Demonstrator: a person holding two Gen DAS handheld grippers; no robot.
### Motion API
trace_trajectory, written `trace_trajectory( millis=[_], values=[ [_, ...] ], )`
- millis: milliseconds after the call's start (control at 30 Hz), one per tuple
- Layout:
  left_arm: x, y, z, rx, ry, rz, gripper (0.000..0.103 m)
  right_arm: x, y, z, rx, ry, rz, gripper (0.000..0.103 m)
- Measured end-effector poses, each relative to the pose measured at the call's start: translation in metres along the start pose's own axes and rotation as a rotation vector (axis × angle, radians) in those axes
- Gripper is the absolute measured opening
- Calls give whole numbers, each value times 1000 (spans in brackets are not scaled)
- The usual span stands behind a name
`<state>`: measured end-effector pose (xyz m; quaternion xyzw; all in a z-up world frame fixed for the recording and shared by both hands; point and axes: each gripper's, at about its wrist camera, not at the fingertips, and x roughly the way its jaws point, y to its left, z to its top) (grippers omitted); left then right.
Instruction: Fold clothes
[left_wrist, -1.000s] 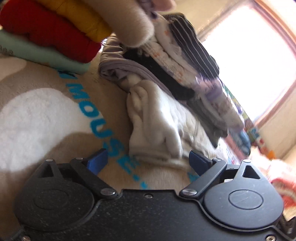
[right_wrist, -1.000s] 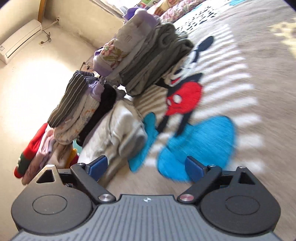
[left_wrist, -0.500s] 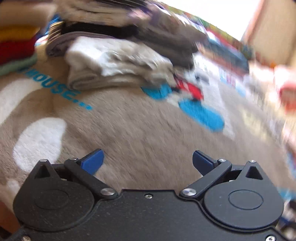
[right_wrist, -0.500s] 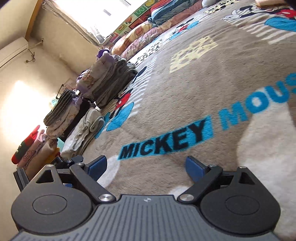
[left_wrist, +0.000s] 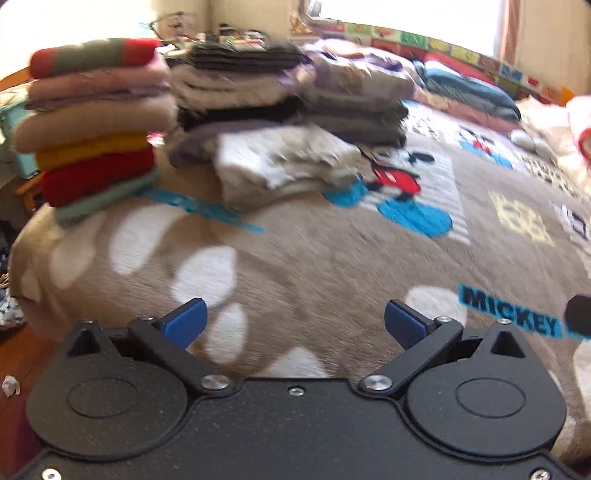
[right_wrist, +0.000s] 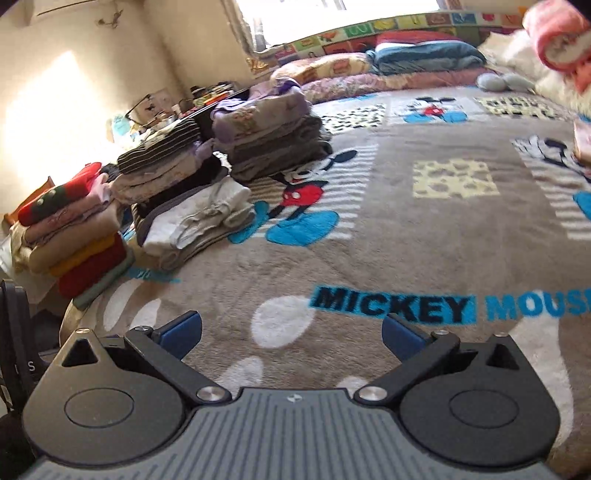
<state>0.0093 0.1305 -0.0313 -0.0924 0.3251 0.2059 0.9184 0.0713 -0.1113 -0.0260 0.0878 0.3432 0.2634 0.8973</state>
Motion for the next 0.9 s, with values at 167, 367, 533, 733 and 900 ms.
trace_trajectory(
  millis=[167,367,533,733,900],
  values=[
    [-46,24,14,10,-91,91,103,-16,53,11,-154,-24,3,103],
    [-68,38,19,25,-128,145,103,-27,92,19,-225,-58,15,103],
    [-78,39,20,25,-169,167,103,-30,100,20,-226,-57,4,103],
    [-80,36,19,20,-175,151,103,-38,105,19,-230,-71,-5,103],
    [-87,30,17,40,-210,145,103,-40,102,17,-221,-77,-10,103]
  ],
)
